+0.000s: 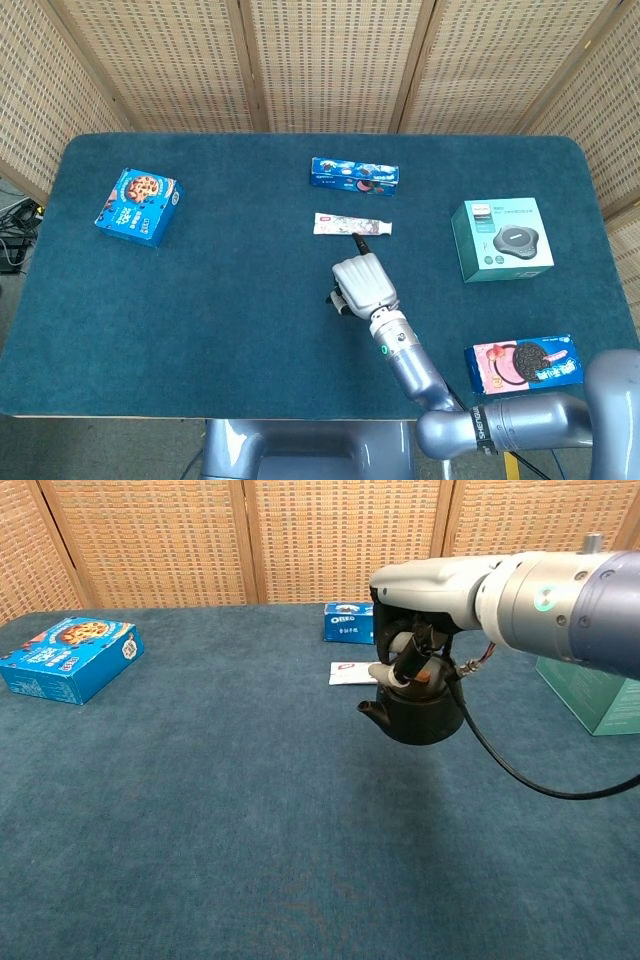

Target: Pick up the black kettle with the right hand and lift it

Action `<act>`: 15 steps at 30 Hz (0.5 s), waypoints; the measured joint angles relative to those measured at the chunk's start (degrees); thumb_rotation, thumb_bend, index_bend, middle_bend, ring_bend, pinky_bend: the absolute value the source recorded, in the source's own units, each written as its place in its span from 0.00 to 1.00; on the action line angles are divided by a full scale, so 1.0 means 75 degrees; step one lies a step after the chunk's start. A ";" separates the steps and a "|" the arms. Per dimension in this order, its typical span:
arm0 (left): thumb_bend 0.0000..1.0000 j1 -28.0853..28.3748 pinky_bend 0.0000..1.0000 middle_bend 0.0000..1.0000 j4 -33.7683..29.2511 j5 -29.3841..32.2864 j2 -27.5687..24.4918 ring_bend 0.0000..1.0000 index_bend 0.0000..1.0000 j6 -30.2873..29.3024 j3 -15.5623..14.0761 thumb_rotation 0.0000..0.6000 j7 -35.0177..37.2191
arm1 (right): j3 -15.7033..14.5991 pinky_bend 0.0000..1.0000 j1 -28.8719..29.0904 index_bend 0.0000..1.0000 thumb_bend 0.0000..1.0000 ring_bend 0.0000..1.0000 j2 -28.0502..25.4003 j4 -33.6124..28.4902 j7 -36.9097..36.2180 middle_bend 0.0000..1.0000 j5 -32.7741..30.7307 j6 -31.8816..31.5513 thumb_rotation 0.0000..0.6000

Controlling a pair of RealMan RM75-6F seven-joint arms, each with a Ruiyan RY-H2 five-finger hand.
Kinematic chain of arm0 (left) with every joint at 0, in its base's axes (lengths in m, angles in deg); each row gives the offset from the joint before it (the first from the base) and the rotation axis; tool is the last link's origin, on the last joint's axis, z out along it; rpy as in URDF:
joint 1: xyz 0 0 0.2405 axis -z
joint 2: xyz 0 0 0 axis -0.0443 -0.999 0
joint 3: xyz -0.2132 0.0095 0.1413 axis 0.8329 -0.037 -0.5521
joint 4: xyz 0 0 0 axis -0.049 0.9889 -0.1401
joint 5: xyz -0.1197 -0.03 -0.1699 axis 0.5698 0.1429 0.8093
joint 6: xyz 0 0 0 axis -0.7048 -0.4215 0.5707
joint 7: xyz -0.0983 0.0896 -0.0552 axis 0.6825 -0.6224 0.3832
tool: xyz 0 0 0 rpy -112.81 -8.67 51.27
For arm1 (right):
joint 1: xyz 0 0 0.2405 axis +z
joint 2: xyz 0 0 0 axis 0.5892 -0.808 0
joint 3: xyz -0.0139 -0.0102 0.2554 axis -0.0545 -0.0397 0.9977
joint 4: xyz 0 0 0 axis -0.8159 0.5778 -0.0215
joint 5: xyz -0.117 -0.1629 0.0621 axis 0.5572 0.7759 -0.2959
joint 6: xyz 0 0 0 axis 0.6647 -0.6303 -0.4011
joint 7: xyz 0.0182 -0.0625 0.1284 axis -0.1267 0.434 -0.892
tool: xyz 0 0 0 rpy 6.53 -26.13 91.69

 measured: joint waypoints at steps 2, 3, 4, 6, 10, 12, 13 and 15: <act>0.00 0.0001 0.00 0.00 -0.0004 0.0002 0.0001 0.00 0.00 0.0001 0.0000 1.00 -0.0009 | -0.0018 0.07 -0.0012 1.00 0.76 1.00 0.0029 0.0025 0.0010 1.00 -0.0004 -0.0023 1.00; 0.00 0.0001 0.00 0.00 -0.0007 0.0003 0.0001 0.00 0.00 0.0000 0.0001 1.00 -0.0012 | -0.0029 0.11 -0.0020 1.00 0.76 1.00 0.0039 0.0039 0.0009 1.00 0.0006 -0.0024 1.00; 0.00 0.0002 0.00 0.00 -0.0007 0.0005 0.0001 0.00 0.00 0.0001 0.0001 1.00 -0.0015 | -0.0034 0.15 -0.0027 1.00 0.77 1.00 0.0046 0.0048 0.0002 1.00 0.0025 -0.0029 1.00; 0.00 0.0001 0.00 0.00 -0.0009 0.0008 0.0004 0.00 0.00 0.0000 0.0003 1.00 -0.0021 | -0.0048 0.27 -0.0053 1.00 0.78 1.00 0.0073 0.0080 -0.0025 1.00 0.0103 -0.0062 1.00; 0.00 0.0003 0.00 0.00 -0.0010 0.0009 0.0004 0.00 0.00 0.0001 0.0003 1.00 -0.0029 | -0.0078 0.50 -0.0126 1.00 0.78 1.00 0.0129 0.0135 -0.0112 1.00 0.0292 -0.0135 1.00; 0.00 0.0005 0.00 0.00 -0.0014 0.0002 0.0005 0.00 0.00 0.0000 0.0002 1.00 -0.0038 | -0.0100 0.64 -0.0161 1.00 0.78 1.00 0.0144 0.0154 -0.0119 1.00 0.0382 -0.0179 1.00; 0.00 0.0004 0.00 0.00 -0.0015 -0.0001 0.0007 0.00 0.00 -0.0003 0.0001 1.00 -0.0043 | -0.0106 0.72 -0.0177 1.00 0.78 1.00 0.0149 0.0156 -0.0121 1.00 0.0418 -0.0203 1.00; 0.00 0.0003 0.00 0.00 -0.0016 -0.0001 0.0007 0.00 0.00 -0.0009 0.0002 1.00 -0.0043 | -0.0116 0.78 -0.0204 1.00 0.78 1.00 0.0162 0.0164 -0.0116 1.00 0.0498 -0.0241 1.00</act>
